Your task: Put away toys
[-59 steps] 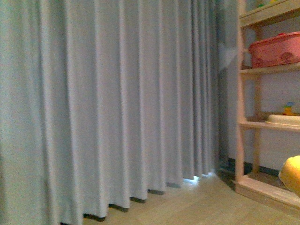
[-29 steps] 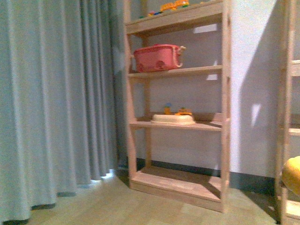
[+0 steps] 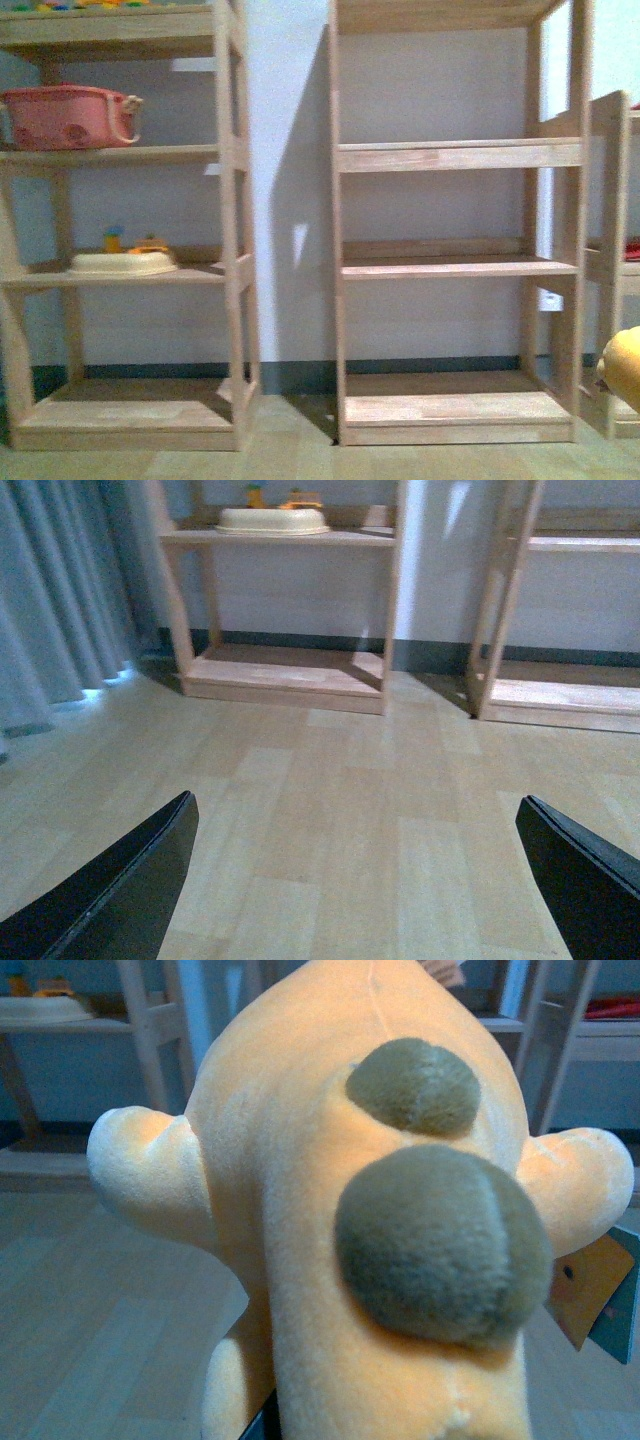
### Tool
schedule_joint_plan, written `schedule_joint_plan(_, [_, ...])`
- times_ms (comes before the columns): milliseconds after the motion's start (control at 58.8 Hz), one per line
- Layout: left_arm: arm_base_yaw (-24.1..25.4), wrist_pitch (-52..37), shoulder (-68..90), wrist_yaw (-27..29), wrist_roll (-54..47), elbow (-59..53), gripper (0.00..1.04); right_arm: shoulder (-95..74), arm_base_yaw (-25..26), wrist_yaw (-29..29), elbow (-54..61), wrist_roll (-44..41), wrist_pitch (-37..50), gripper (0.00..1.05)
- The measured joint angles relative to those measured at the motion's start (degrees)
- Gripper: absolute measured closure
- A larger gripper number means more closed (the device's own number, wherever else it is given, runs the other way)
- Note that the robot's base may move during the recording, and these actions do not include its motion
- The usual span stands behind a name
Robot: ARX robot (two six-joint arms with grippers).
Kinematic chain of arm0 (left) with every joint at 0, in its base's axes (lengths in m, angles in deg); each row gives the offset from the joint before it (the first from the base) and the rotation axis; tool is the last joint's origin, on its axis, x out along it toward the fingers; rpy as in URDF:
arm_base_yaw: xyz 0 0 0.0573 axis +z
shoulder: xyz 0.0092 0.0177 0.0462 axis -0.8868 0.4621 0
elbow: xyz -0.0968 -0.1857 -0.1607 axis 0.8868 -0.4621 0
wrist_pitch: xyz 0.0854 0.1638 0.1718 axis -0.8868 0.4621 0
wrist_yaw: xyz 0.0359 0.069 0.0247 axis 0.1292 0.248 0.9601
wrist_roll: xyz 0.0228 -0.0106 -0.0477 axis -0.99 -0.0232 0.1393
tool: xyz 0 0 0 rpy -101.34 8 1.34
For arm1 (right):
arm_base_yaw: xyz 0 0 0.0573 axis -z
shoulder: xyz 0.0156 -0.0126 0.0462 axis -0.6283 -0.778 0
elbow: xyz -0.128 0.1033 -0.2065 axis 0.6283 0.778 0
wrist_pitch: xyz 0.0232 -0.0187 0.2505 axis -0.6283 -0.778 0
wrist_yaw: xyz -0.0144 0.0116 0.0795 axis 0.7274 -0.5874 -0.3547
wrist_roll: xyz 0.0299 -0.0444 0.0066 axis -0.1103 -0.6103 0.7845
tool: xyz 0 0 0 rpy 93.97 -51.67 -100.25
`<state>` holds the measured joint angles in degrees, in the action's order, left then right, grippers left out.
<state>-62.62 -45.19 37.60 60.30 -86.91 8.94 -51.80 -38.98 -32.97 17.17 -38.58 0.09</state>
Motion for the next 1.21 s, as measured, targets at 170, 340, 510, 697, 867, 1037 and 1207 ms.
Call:
schedule_joint_plan(170, [0.0, 0.0, 0.0, -0.2, 0.0, 0.0, 0.06, 0.0, 0.1, 0.2, 0.0, 0.0, 0.0, 0.98])
schedule_joint_plan(340, [0.0, 0.0, 0.0, -0.2, 0.0, 0.0, 0.06, 0.1, 0.1, 0.4, 0.0, 0.0, 0.0, 0.98])
schedule_joint_plan(510, [0.0, 0.0, 0.0, -0.1, 0.0, 0.0, 0.06, 0.1, 0.1, -0.3, 0.0, 0.0, 0.0, 0.98])
schedule_joint_plan(697, [0.0, 0.0, 0.0, -0.2, 0.0, 0.0, 0.06, 0.1, 0.1, -0.2, 0.0, 0.0, 0.0, 0.98])
schedule_joint_plan(867, [0.0, 0.0, 0.0, -0.3, 0.0, 0.0, 0.06, 0.1, 0.2, 0.3, 0.0, 0.0, 0.0, 0.98])
schedule_joint_plan(1037, [0.1, 0.0, 0.0, 0.1, 0.0, 0.0, 0.06, 0.0, 0.0, -0.7, 0.0, 0.0, 0.0, 0.98])
schedule_joint_plan(1207, [0.1, 0.0, 0.0, -0.2, 0.0, 0.0, 0.06, 0.0, 0.0, 0.1, 0.0, 0.0, 0.0, 0.98])
